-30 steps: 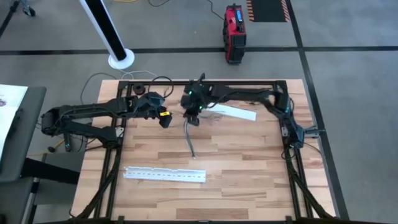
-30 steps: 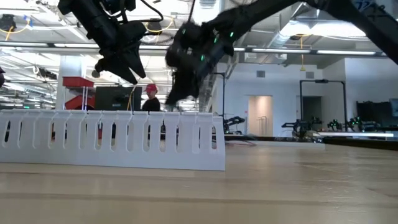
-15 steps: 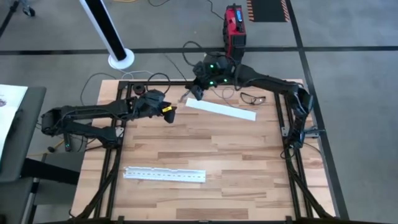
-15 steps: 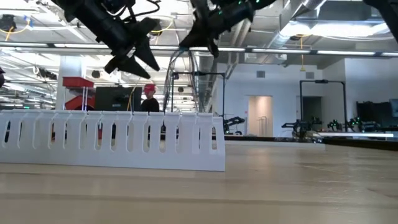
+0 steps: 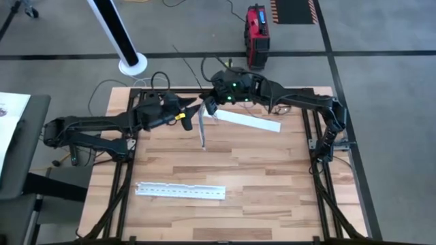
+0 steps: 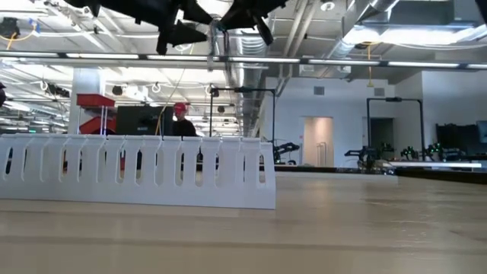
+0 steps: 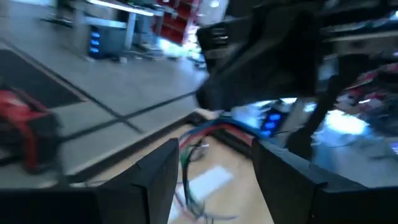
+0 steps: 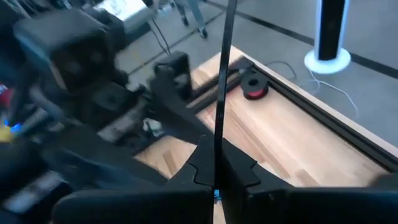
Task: Ziptie cables
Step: Wrap the colored cables with the black zip tie
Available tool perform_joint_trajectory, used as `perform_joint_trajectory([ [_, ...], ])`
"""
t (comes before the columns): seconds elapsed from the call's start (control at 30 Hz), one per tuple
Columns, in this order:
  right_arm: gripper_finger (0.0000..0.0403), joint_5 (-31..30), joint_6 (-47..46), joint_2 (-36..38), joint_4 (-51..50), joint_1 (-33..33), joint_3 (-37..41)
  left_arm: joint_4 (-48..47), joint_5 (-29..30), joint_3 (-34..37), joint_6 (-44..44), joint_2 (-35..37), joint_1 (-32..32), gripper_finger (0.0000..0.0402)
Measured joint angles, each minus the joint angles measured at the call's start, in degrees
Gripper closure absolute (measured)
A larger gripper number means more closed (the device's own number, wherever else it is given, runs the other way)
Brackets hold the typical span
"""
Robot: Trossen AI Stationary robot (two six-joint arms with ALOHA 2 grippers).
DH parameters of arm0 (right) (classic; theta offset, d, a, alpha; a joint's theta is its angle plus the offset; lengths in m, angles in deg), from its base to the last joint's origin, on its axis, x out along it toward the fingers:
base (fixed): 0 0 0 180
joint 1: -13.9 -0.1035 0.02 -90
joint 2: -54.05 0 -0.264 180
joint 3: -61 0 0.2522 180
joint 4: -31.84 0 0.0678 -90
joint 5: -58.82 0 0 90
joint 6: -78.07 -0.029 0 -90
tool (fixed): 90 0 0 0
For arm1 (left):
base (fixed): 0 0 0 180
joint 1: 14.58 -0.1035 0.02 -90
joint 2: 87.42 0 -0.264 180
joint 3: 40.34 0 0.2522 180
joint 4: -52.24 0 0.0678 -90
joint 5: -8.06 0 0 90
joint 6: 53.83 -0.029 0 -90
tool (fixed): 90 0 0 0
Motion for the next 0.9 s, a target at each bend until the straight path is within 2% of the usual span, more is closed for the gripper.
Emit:
perform_joint_trajectory([
  [0.2, 0.0403, -0.33, -4.73, -0.73, 1.71, -0.99, 0.02, -5.14, 7.85, 0.06, -2.79, -0.02, 0.41, 0.0205],
  [0.37, 0.0403, -1.39, -6.19, -0.73, -1.38, -0.4, 0.02, -8.71, 14.62, -0.73, -10.12, 1.93, 2.49, 0.0205],
  [0.47, 0.0403, -2.54, -7.27, -0.83, -3.64, 0.59, 0.02, -7.44, 17.33, -1.16, -14.01, 3.93, 3.17, 0.0205],
  [0.67, 0.0403, -2.33, -8.87, -0.8, 0.04, 1.85, 0.02, -2.65, 9.43, -1.38, -12.6, 3.1, 3.2, 0.0205],
  [0.9, 0.0403, -2.06, -10.25, -0.78, 2.8, 2.14, 0.02, -0.06, 9.34, -1.29, -10.12, -1.92, 3.25, 0.0205],
])
